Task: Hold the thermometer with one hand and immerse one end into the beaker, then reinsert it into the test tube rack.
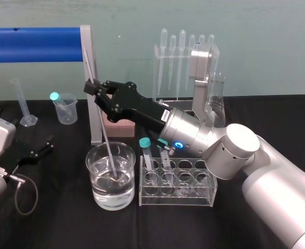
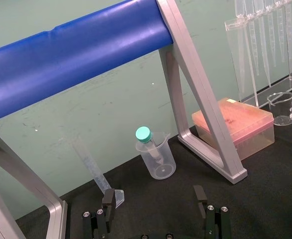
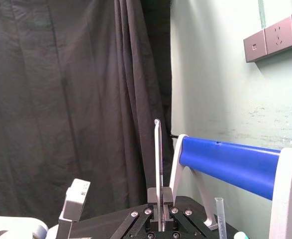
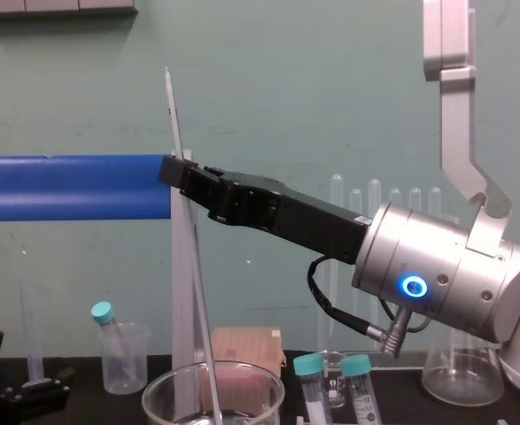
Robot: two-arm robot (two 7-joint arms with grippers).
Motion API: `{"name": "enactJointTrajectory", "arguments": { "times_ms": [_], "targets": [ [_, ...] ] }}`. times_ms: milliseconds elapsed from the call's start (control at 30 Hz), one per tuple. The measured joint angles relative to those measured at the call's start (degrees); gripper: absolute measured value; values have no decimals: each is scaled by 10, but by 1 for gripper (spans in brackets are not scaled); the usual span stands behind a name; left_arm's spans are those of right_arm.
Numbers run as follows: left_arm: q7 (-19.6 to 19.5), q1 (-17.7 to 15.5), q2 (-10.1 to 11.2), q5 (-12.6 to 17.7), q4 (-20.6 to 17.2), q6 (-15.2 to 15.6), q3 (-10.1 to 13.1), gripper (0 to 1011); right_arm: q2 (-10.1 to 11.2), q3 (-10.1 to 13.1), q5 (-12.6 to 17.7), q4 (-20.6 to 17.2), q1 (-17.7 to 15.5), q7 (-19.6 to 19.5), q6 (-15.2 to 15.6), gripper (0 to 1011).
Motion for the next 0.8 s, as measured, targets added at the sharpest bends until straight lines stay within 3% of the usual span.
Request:
{"name": "enactJointTrajectory", "arguments": {
  "times_ms": [533, 800],
  "targets": [
    [0, 0, 0, 0, 0, 0, 0, 1008, 0, 0, 0, 0, 0, 2, -1, 57],
    [0, 0, 0, 0, 0, 0, 0, 1008, 1, 9, 8, -15, -3, 23, -26, 56]
  ]
}}
